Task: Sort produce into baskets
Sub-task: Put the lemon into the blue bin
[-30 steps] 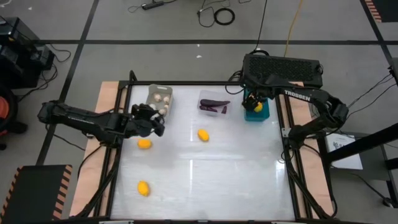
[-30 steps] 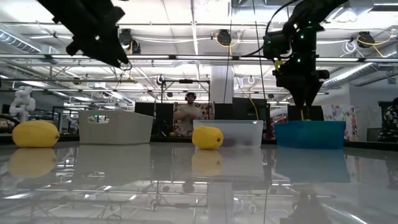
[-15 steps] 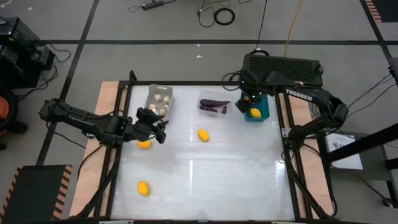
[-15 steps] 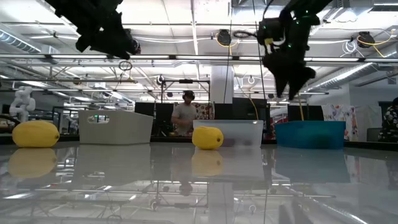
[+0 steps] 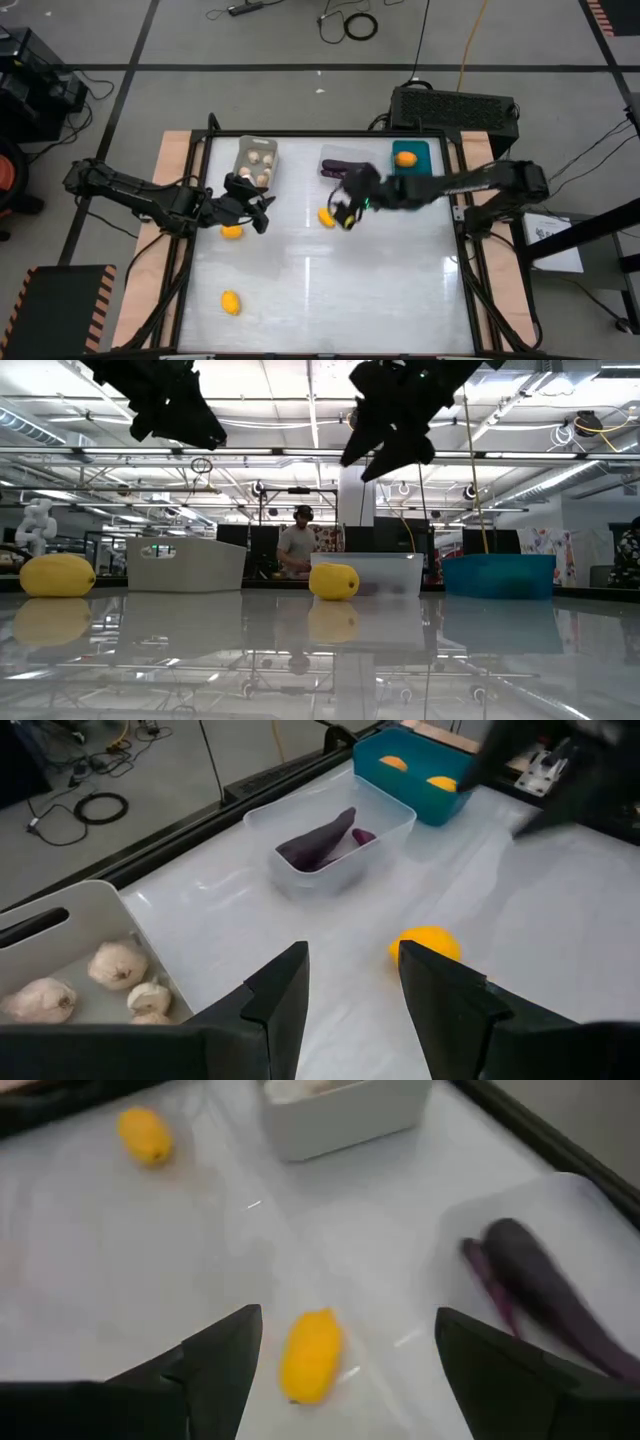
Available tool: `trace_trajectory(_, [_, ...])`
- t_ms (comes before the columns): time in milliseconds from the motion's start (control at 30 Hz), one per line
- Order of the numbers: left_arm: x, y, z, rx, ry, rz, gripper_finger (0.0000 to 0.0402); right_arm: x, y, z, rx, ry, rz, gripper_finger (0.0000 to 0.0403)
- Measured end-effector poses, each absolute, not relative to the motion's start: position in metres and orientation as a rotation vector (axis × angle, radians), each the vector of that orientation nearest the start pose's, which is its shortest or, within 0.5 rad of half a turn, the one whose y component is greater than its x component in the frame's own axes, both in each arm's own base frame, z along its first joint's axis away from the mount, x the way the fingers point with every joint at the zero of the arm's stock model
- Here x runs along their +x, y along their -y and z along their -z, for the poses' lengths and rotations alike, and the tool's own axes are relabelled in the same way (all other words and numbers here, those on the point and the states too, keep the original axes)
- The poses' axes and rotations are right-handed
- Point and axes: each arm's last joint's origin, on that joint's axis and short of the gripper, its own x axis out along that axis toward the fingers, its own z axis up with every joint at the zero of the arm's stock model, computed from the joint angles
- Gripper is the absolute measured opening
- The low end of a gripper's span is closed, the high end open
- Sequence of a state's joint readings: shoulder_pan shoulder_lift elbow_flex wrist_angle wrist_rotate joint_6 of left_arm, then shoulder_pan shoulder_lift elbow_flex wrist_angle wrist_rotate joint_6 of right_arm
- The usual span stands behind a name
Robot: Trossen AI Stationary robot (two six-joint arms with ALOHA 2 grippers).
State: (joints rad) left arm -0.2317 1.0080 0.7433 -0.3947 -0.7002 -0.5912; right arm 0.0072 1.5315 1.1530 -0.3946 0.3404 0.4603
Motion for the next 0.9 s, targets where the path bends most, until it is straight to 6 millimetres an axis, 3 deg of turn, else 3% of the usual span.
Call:
trace_trajectory(167, [0.203, 0.029, -0.264, -0.257, -0.445, -0.605, 0.0164, 0.348, -0.013, -0.235, 0.273, -0.717, 0.461, 0.0290])
trace_trajectory(467, [0.205, 0.029, -0.264, -0.261, -0.435, -0.602, 0.0164, 0.367, 0.001, -0.178, 0.249, -0.858, 0.541, 0.0290])
trace_trajectory(633, [0.205, 0.029, -0.264, -0.237, -0.440, -0.600, 0.0164, 0.371, 0.003, -0.162, 0.261, -0.883, 0.560, 0.0290])
trace_trajectory(900, [0.205, 0.029, -0.264, -0.235, -0.440, -0.602, 0.0164, 0.376, 0.002, -0.159, 0.275, -0.855, 0.547, 0.0290])
